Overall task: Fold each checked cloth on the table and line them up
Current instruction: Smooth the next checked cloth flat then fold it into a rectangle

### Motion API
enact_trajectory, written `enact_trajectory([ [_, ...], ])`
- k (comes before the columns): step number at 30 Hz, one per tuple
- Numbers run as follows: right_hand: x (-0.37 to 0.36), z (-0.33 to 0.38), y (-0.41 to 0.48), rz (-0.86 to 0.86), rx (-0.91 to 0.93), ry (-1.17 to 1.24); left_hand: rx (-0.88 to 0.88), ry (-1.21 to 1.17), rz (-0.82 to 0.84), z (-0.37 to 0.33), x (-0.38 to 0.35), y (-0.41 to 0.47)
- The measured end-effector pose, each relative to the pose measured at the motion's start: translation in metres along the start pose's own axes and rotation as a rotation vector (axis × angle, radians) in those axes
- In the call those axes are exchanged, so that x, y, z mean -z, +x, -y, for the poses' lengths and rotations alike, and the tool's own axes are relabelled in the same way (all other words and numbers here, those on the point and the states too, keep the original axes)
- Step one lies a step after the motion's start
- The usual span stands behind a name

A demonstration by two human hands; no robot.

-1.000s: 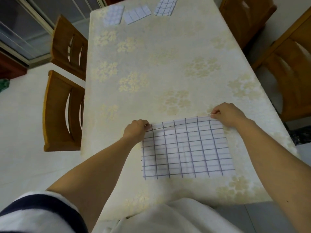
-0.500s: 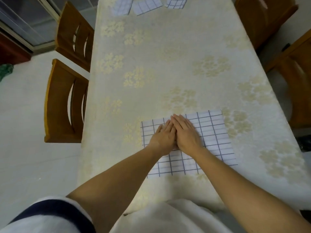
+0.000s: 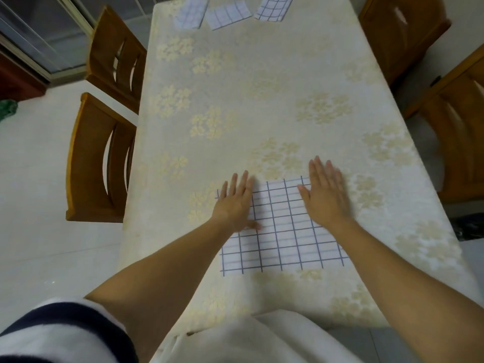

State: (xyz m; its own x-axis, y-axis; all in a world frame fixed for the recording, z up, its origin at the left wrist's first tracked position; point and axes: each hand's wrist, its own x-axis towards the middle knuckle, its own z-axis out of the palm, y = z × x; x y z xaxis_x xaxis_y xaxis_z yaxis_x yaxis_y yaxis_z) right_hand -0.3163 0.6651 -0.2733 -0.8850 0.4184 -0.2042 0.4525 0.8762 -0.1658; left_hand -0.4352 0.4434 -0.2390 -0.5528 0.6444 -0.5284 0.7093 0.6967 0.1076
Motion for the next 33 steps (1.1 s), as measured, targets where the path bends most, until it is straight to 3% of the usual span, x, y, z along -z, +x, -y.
enact_trajectory([
  [3, -0.012, 0.051, -0.026, -0.012, 0.153, 0.018, -0.1, -0.119, 0.037, -0.036, -0.02, -0.009],
  [6, -0.039, 0.066, -0.052, 0.097, 0.135, -0.043, -0.053, -0.137, 0.126, -0.041, -0.046, -0.016],
  [16, -0.009, -0.049, -0.053, 0.045, -0.291, 0.133, 0.158, -0.063, 0.155, 0.036, -0.021, -0.033],
  [20, 0.003, -0.045, -0.054, -0.104, -0.426, 0.363, 0.003, -0.035, 0.029, 0.005, -0.017, -0.027],
  [25, 0.007, -0.038, -0.064, 0.004, -0.657, 0.583, -0.066, -0.096, 0.102, -0.034, -0.007, -0.006],
  [29, 0.014, -0.039, -0.067, 0.06, -0.735, 0.695, -0.013, -0.093, 0.154, -0.046, -0.007, 0.007],
  [33, 0.016, -0.043, -0.068, 0.106, -0.666, 0.801, 0.056, -0.064, 0.154, -0.049, -0.011, 0.01],
])
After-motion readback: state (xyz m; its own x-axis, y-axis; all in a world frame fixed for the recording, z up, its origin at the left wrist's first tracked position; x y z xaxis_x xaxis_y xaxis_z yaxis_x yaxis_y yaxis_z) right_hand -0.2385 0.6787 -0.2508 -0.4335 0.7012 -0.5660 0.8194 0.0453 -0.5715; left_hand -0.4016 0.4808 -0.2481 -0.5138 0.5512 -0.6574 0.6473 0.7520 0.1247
